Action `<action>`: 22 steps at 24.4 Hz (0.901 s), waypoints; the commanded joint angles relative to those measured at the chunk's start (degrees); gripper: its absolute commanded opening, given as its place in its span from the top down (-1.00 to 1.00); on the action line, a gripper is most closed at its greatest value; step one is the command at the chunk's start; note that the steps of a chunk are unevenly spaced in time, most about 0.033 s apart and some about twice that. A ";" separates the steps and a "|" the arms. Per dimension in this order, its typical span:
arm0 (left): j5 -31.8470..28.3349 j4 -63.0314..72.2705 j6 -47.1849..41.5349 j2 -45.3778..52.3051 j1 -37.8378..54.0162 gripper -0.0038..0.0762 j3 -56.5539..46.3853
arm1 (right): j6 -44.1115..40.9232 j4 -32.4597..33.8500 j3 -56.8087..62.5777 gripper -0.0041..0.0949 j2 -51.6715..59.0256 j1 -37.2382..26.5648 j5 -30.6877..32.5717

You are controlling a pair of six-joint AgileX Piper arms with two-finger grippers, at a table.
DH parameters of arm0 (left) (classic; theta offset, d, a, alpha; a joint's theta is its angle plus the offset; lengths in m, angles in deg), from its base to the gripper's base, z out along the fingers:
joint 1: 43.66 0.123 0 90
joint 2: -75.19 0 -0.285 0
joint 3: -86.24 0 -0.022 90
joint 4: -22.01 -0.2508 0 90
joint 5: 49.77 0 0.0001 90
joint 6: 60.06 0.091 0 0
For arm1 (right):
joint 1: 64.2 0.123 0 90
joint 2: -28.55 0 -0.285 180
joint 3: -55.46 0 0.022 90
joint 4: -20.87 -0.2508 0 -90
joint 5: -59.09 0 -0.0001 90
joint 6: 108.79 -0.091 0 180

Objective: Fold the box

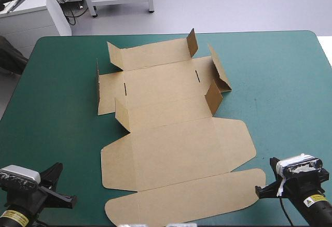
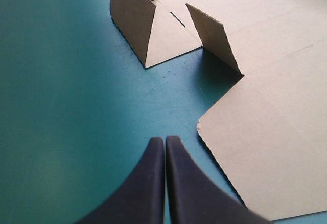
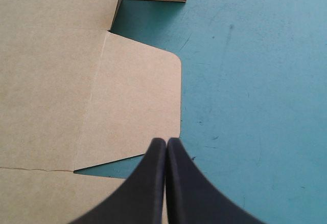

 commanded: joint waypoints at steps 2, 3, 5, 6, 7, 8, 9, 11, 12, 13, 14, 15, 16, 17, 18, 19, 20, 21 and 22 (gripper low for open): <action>-4.12 -0.56 -0.10 -0.80 -0.20 0.93 1.34 | 0.24 -0.84 -1.48 0.95 -0.56 -0.13 -3.50; -4.12 -0.56 -0.10 -0.80 -0.20 0.93 1.34 | 0.24 -0.84 -1.48 0.95 -0.56 -0.13 -3.50; -4.12 -0.56 -0.10 -0.80 -0.20 0.93 1.34 | 0.24 -0.84 -1.48 0.95 -0.56 -0.13 -3.50; -4.12 -0.56 -0.10 -0.80 -0.20 0.93 1.34 | 0.24 -0.84 -1.48 0.95 -0.56 -0.13 -3.50; -4.12 -0.56 -0.10 -0.80 -0.20 0.93 1.34 | 0.24 -0.84 -1.48 0.95 -0.56 -0.13 -3.50; -4.12 -0.56 -0.10 -0.80 -0.20 0.93 1.34 | 0.24 -0.84 -1.48 0.95 -0.56 -0.13 -3.50; -4.12 -0.56 -0.10 -0.80 -0.20 0.93 1.34 | 0.24 -0.84 -1.48 0.95 -0.56 -0.13 -3.50; -4.12 -0.46 -0.10 -0.80 -0.20 0.93 1.34 | 0.24 -0.84 -1.48 0.95 -0.56 -0.13 -3.50; -4.12 -0.46 -0.10 -0.80 -0.20 0.93 1.34 | 0.24 -0.84 -1.48 0.95 -0.56 -0.13 -3.50; -4.12 -0.46 -0.10 -0.80 -0.20 0.93 1.34 | 0.24 -0.84 -1.48 0.95 -0.56 -0.13 -3.50; -4.12 -0.46 -0.10 -0.80 -0.20 0.93 1.34 | 0.24 -0.84 -1.48 0.95 -0.56 -0.13 -3.50; -4.12 -0.46 -0.10 -0.80 -0.20 0.93 1.34 | 0.37 -0.84 -1.48 0.94 -0.56 -0.13 -3.50; -4.12 -0.46 -0.10 -0.80 -0.20 0.93 1.34 | 1.12 -0.95 -1.48 0.87 -0.56 -0.13 -3.39; -4.12 -0.46 -0.10 -0.80 -0.20 0.93 1.34 | 1.64 -1.21 -1.48 0.81 -0.56 -0.13 -3.27; -4.12 -0.46 -0.10 -0.80 -0.20 0.93 1.34 | 4.15 -3.00 -1.48 0.60 -0.56 -0.13 -2.74; -4.12 -0.46 -0.10 -0.80 -0.20 0.93 1.34 | 5.73 -4.26 -1.48 0.36 -0.56 -0.13 -2.34; -4.12 -0.46 -0.10 -0.80 -0.20 0.93 1.34 | 6.14 -4.46 -1.48 0.23 -0.56 -0.13 -2.26; -4.12 -0.46 -0.10 -0.80 -0.20 0.93 1.34 | 6.14 -4.46 -1.48 0.01 -0.56 -0.13 -2.26; -4.12 -0.46 -0.10 -0.80 -0.20 0.93 1.34 | 6.14 -4.46 -1.48 -0.10 -0.56 -0.13 -2.26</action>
